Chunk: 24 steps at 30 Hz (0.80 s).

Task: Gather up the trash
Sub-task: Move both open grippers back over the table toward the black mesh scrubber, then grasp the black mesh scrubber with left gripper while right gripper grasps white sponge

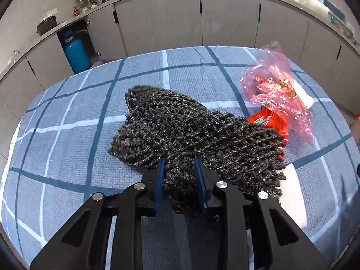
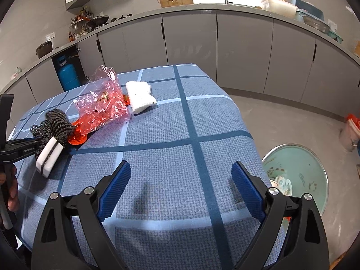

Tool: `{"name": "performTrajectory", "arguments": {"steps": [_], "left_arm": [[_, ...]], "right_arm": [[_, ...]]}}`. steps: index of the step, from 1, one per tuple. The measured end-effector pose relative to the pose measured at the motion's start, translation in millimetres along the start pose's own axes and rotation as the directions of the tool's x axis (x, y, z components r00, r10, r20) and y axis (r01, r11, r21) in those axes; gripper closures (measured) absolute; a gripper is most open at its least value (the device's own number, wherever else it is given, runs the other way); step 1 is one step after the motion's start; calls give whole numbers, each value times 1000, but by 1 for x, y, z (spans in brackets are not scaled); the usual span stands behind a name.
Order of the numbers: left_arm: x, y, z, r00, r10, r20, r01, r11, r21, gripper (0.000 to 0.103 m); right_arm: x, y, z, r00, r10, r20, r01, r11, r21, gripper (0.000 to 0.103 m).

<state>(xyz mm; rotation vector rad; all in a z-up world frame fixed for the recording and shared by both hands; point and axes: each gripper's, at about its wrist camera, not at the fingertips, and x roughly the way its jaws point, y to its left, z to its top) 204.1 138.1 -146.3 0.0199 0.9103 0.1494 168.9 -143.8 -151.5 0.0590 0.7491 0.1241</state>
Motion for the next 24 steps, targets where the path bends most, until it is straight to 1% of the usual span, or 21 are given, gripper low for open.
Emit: {"name": "performTrajectory", "arguments": {"steps": [2,5,8,9,12,13,14,15,16,21,24], "left_arm": [[-10,3,1,999,-32,11,32,999,-1,78],[-27,7,0,998,-33,59,32,999,14,78],[-38,13,0,995,7,101,-8,1000,15,76],[-37,16,0,994,17,104,-18,1000,14,73],[-34,26,-1,996,29,87,-29,1000,-3,73],[-34,31,-1,996,25,88,-24,1000,-13,71],[-36,34,-2,995,21,93,-19,1000,-19,64],[-36,36,-1,995,28,93,-25,999,-25,38],[-38,38,-2,994,37,103,-34,999,-32,30],[-45,41,-7,995,29,99,-25,999,-35,30],[-51,35,-13,994,21,109,-20,1000,-18,29]], "right_arm": [[0,3,2,1000,2,3,-2,1000,-5,13],[2,7,4,1000,7,3,-7,1000,-7,13],[5,13,6,1000,17,-1,-17,1000,-13,13],[6,16,6,1000,21,0,-21,1000,-18,13],[7,23,7,999,32,1,-32,999,-30,13],[7,24,7,999,34,1,-34,999,-34,13],[8,25,7,999,35,0,-35,999,-37,13],[9,26,7,999,36,-2,-36,999,-39,13],[9,28,6,999,37,-3,-37,999,-38,13],[9,30,6,999,39,-6,-39,998,-39,13],[11,33,5,999,45,-9,-45,998,-38,13]]}}
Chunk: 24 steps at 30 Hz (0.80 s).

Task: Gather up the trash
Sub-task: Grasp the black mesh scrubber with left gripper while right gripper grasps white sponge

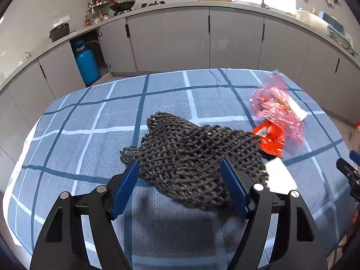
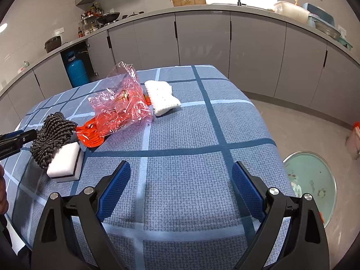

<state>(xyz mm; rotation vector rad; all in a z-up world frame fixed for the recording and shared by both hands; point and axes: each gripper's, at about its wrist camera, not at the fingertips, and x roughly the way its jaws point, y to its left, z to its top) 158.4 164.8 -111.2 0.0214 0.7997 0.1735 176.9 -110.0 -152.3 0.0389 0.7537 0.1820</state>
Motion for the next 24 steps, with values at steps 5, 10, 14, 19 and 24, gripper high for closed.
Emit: {"name": "performTrajectory", "arguments": {"steps": [5,10,14,19,24], "left_arm": [[12,-21,-15,998,-17,-53,19,999,48,29],[28,-27,-27,995,-32,-93,38,997,62,77],[9,-28,-19,997,-54,-59,58,996,74,95],[-36,-17,4,995,-67,67,63,996,55,95],[-60,-1,22,984,9,177,-14,1000,26,96]], "right_arm": [[-1,4,-1,1000,10,2,-10,1000,-7,13],[-3,-1,-2,1000,4,5,-4,1000,5,13],[-4,-4,-1,1000,1,9,-1,1000,15,13],[-5,2,2,1000,12,15,-12,1000,4,13],[-5,18,10,998,52,17,-52,999,-3,13]]}}
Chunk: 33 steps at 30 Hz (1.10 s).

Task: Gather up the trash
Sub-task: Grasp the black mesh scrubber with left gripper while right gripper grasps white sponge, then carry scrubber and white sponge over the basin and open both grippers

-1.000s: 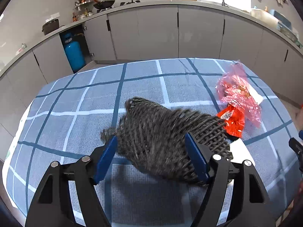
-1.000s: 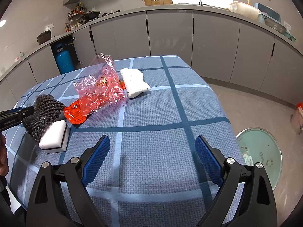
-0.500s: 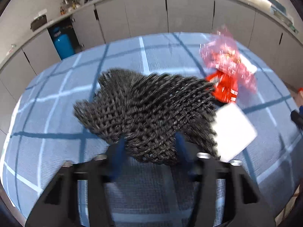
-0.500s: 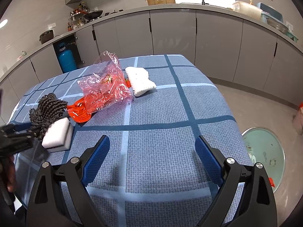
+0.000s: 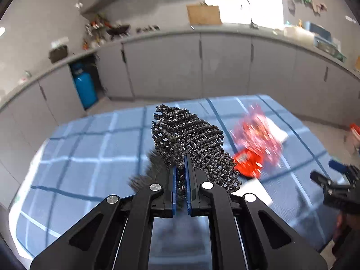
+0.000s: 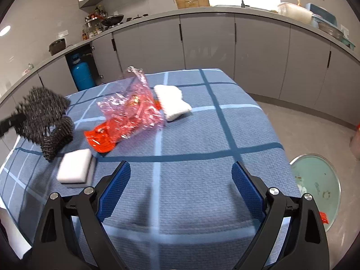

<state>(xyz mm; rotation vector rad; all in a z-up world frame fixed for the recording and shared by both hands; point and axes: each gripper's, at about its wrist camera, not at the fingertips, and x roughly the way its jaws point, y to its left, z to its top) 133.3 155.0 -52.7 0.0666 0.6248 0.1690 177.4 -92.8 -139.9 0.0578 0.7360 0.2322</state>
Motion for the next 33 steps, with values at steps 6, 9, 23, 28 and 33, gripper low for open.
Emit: {"name": "performTrajectory", "arguments": {"steps": [6,9,23,28,33], "left_arm": [[13,14,-6,991,131,-7,-131,991,2,95],[21,23,-13,988,151,-36,-151,989,-6,95],[20,50,-28,981,186,-54,-187,982,-22,95],[12,43,-22,986,164,-30,-165,986,-18,95],[-1,19,-8,993,112,24,-112,994,17,95]], "right_arm": [[5,58,10,994,107,-18,-108,991,-79,12],[13,93,9,990,136,-42,-140,979,-150,12],[54,141,-12,967,164,-193,-204,956,-211,47],[31,129,-7,972,195,-130,-218,957,-194,48],[6,93,5,985,164,-54,-170,976,-138,48]]}}
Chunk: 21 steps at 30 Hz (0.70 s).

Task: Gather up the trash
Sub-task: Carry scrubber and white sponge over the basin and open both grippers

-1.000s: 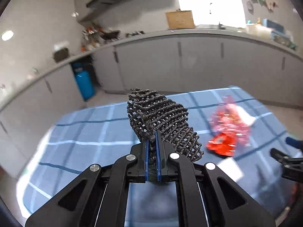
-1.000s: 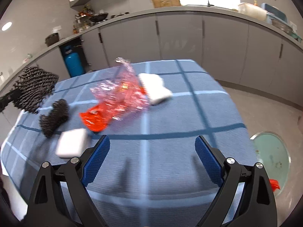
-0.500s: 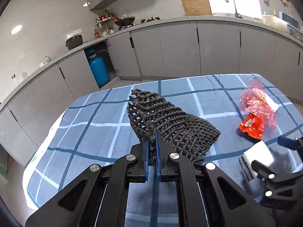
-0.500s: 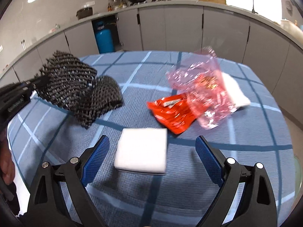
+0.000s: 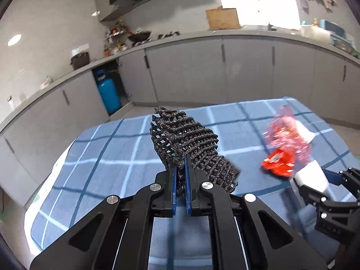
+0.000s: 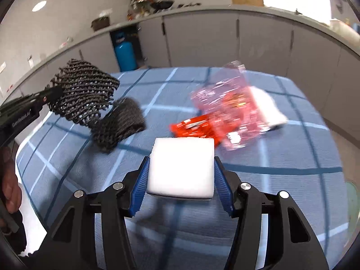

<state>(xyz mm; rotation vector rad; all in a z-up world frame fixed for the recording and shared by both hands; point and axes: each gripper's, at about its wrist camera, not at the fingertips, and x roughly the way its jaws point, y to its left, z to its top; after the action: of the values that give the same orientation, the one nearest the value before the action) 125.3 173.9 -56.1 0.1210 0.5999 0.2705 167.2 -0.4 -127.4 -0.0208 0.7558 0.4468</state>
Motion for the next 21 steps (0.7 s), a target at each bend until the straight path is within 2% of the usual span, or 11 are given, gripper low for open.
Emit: {"name": "performTrajectory", "arguments": {"steps": [5,11,15,18,21], "left_arm": [[-15,-41,16,995,-86,48,83,995,55,95],[-35,-97,34,976,-195,101,180,974,136,95],[-43,-135,41,956,-272,109,249,950,189,95],[-52,-167,44,934,-340,110,309,923,229,95],[-59,-204,45,907,-407,107,367,890,271,95]], "right_arm": [[-28,-39,-2,997,-65,42,63,997,53,48],[-53,-92,-10,986,-154,64,144,981,130,47],[-71,-131,-21,972,-223,68,207,960,187,47],[-84,-157,-30,960,-273,66,252,941,226,47],[-102,-194,-43,938,-343,52,316,908,276,47]]}}
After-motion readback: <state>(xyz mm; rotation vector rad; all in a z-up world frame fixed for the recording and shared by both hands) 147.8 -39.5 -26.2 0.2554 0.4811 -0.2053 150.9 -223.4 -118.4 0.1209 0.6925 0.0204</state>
